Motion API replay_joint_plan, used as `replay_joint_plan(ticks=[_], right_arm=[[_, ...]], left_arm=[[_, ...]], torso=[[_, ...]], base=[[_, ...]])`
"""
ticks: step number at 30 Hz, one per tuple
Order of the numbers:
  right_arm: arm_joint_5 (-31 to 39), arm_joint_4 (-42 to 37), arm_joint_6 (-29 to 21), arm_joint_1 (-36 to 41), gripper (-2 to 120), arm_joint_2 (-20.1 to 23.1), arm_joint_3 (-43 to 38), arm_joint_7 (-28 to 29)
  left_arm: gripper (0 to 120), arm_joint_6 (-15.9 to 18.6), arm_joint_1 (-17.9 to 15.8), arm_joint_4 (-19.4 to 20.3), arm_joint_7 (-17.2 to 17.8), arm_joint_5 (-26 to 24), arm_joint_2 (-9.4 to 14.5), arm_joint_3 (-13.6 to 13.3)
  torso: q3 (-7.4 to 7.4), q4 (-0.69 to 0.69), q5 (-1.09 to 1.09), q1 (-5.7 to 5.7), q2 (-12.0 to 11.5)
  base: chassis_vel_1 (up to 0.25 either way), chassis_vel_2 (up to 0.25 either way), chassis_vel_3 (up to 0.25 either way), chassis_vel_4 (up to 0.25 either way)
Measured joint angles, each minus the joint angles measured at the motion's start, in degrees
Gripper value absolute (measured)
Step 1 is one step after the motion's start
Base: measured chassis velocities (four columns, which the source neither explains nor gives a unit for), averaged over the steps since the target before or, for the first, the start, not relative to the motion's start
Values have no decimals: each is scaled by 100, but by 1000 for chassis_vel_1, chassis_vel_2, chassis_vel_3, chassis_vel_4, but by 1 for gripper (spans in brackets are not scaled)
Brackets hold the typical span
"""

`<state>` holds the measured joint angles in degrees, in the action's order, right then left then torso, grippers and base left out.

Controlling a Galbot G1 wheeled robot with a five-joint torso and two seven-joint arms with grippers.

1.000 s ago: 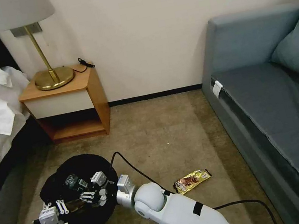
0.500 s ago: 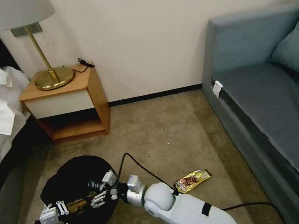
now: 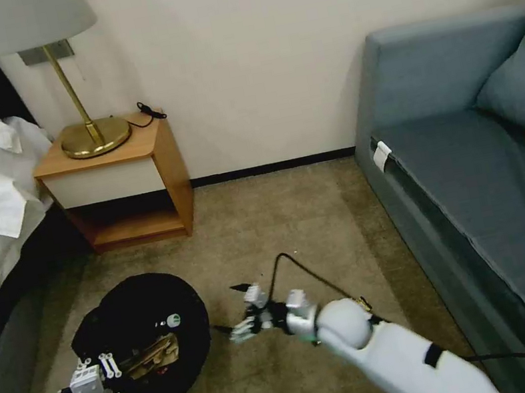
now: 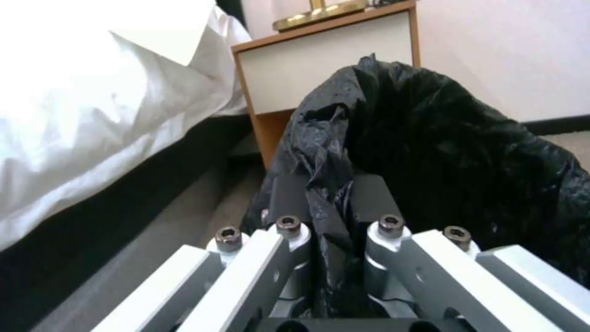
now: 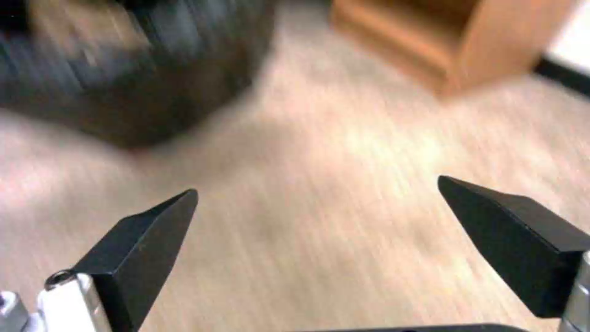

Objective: Pick up the trash bin, then pick up the garbage on the floor and place it into the trash bin.

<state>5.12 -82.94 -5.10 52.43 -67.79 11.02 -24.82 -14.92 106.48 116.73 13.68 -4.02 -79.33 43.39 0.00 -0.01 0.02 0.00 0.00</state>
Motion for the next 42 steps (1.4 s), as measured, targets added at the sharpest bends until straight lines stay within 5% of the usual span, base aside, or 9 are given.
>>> replay_joint_plan(ticks=[17,42], right_arm=[[16,1088,-187,65,100,388,-548,205],[-569,2374,-57,-140,100,229,-867,94]], left_arm=[[7,-76,-78,-84,63,168,-131,-5],[7,-214,48,-52,42,-11,-83,69]], torso=[[0,1,-2,0,0],[0,1,-2,0,0]], base=[[0,0,0,0],[0,0,0,0]])
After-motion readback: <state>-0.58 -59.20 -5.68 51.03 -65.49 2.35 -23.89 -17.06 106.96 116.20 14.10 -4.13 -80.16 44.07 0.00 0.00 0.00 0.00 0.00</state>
